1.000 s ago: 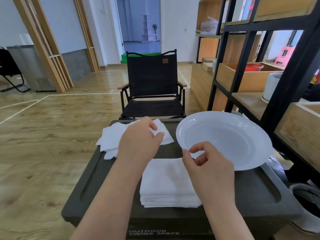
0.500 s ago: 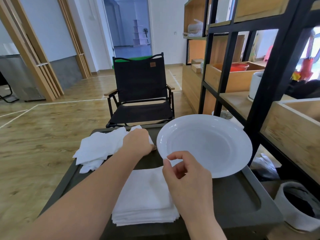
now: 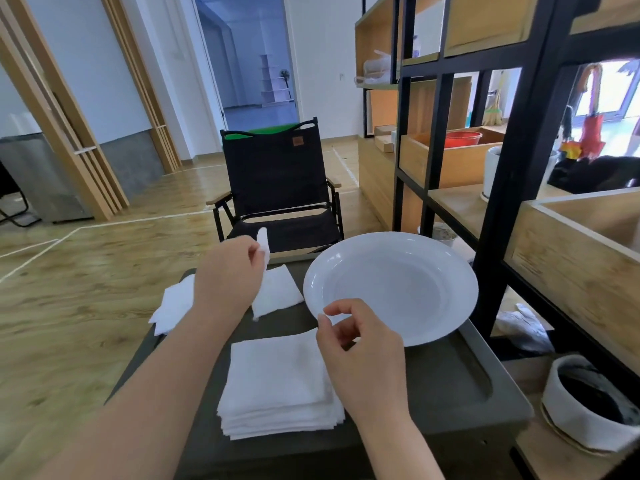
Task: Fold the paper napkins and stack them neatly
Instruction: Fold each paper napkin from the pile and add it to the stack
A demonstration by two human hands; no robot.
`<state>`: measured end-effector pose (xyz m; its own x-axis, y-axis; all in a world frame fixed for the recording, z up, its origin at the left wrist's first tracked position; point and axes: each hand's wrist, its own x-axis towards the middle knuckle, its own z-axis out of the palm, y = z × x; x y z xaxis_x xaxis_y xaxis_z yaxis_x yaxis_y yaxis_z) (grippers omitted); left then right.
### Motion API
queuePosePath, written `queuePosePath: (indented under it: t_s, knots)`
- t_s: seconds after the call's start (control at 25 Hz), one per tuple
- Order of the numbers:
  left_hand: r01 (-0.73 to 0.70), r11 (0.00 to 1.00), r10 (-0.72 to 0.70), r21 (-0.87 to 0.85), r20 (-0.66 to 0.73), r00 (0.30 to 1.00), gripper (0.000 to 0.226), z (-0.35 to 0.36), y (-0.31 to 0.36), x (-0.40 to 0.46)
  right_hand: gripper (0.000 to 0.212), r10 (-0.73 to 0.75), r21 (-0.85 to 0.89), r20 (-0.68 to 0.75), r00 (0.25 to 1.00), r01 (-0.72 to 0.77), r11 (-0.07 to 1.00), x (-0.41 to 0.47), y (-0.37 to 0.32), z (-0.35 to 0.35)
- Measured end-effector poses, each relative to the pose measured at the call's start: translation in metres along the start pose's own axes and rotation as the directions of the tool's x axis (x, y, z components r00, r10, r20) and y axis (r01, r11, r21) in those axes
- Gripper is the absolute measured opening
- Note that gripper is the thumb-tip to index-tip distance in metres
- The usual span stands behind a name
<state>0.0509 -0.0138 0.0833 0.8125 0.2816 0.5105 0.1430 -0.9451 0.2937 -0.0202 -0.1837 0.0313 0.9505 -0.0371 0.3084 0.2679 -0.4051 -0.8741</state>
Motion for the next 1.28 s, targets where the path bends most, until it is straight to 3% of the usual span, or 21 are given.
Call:
queuePosePath:
  t_s: [0.08, 0.2, 0.36, 0.44, 0.52, 0.64, 0.76, 0.84, 0.96, 1.04, 1.16, 1.28]
  knots:
    - [-0.032, 0.978, 0.014, -0.205, -0.088, 0.996, 0.017, -0.031, -0.004, -0.017, 0.021, -0.017, 0.025, 0.028, 0.999, 0.016, 1.0, -0.001, -0.005, 0.002]
    - [-0.04, 0.849, 0.011, -0.527, -0.058, 0.998, 0.017, -0.068, -0.008, -0.047, 0.049, -0.046, 0.085, 0.042, 0.998, 0.043, 0.995, -0.004, -0.016, 0.011]
    - [0.063, 0.685, -0.077, -0.726, 0.014, 0.997, 0.019, -0.079, -0.009, -0.084, 0.094, -0.167, 0.129, 0.156, 0.974, 0.147, 0.981, -0.019, -0.037, 0.022]
    - [0.11, 0.576, -0.136, -0.81, 0.038, 0.99, 0.016, -0.078, -0.008, -0.099, 0.101, -0.221, 0.175, 0.282, 0.934, 0.176, 0.969, -0.028, -0.046, 0.026]
    - [0.109, 0.508, -0.147, -0.854, 0.038, 0.988, 0.019, -0.077, -0.013, -0.103, 0.092, -0.248, 0.225, 0.36, 0.899, 0.175, 0.959, -0.036, -0.053, 0.03]
    - [0.074, 0.553, -0.08, -0.83, 0.036, 0.996, 0.031, -0.082, -0.023, -0.1, 0.056, -0.217, 0.355, 0.362, 0.907, 0.081, 0.931, -0.037, -0.058, 0.03]
    - [0.013, 0.704, -0.008, -0.711, 0.011, 1.0, 0.031, -0.088, -0.025, -0.103, 0.027, -0.148, 0.295, 0.326, 0.934, 0.048, 0.954, -0.033, -0.064, 0.028]
    - [-0.064, 0.812, 0.02, -0.58, -0.083, 0.996, 0.035, -0.091, -0.03, -0.104, 0.029, -0.051, 0.218, 0.39, 0.919, -0.039, 0.975, -0.03, -0.064, 0.026]
    - [-0.14, 0.903, 0.058, -0.405, -0.209, 0.976, 0.04, -0.089, -0.041, -0.101, 0.026, 0.07, 0.221, 0.546, 0.835, -0.224, 0.949, -0.028, -0.067, 0.02]
    - [-0.065, 0.924, -0.026, -0.376, -0.233, 0.972, 0.04, -0.087, -0.045, -0.104, 0.017, 0.126, 0.337, 0.565, 0.815, -0.368, 0.866, -0.029, -0.071, 0.019]
    - [0.01, 0.876, -0.175, -0.482, -0.3, 0.938, 0.03, -0.088, -0.042, -0.112, 0.018, 0.221, 0.573, 0.5, 0.838, -0.511, 0.641, -0.028, -0.073, 0.016]
    - [-0.033, 0.794, -0.067, -0.607, -0.141, 0.988, 0.024, -0.089, -0.038, -0.114, 0.022, 0.234, 0.72, 0.472, 0.85, -0.525, 0.454, -0.028, -0.077, 0.016]
